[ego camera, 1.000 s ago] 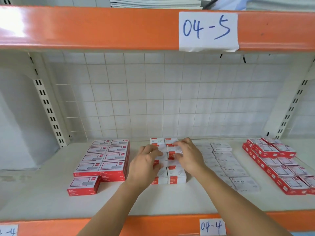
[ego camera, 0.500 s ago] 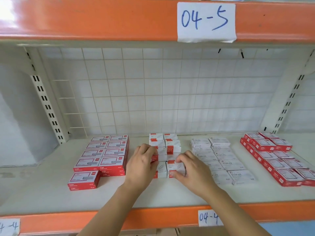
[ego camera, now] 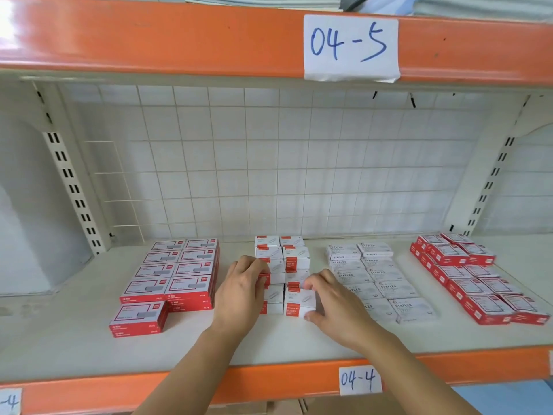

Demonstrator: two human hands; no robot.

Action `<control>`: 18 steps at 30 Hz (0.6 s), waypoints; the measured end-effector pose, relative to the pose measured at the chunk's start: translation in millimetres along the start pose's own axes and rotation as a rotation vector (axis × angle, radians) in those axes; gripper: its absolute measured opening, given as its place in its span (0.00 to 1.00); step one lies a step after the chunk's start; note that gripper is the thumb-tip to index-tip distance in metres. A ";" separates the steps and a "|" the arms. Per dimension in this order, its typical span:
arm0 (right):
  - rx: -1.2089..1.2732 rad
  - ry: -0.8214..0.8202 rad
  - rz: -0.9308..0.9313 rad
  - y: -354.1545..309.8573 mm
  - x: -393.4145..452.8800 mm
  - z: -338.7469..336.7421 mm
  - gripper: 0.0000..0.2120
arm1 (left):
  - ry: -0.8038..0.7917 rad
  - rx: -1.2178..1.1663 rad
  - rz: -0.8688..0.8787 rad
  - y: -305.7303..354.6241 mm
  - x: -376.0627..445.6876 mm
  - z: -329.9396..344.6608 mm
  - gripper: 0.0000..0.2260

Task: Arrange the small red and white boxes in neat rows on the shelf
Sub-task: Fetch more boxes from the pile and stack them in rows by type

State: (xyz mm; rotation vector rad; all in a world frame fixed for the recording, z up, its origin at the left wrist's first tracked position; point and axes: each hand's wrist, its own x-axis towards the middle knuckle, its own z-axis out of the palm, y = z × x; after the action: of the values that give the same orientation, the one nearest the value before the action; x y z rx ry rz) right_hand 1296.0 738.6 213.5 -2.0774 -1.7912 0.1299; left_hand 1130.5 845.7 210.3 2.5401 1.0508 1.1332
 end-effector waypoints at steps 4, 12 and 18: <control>0.137 -0.070 0.032 3.2 0.2 -4.1 0.18 | -0.001 -0.013 -0.017 -0.3 0.6 0.3 0.08; 0.203 0.141 0.099 2.2 29.7 -17.5 0.19 | -0.103 -0.016 0.010 -1.1 -2.2 -1.8 0.18; 0.155 0.145 0.094 0.4 41.6 -7.4 0.18 | -0.240 0.060 0.088 -5.2 -7.7 -2.4 0.37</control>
State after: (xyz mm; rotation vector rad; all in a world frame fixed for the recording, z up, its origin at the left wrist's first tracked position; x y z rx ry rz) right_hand 1306.1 777.1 227.8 -2.0068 -1.5493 0.1356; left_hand 1122.5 844.1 205.3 2.7086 0.9354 0.7993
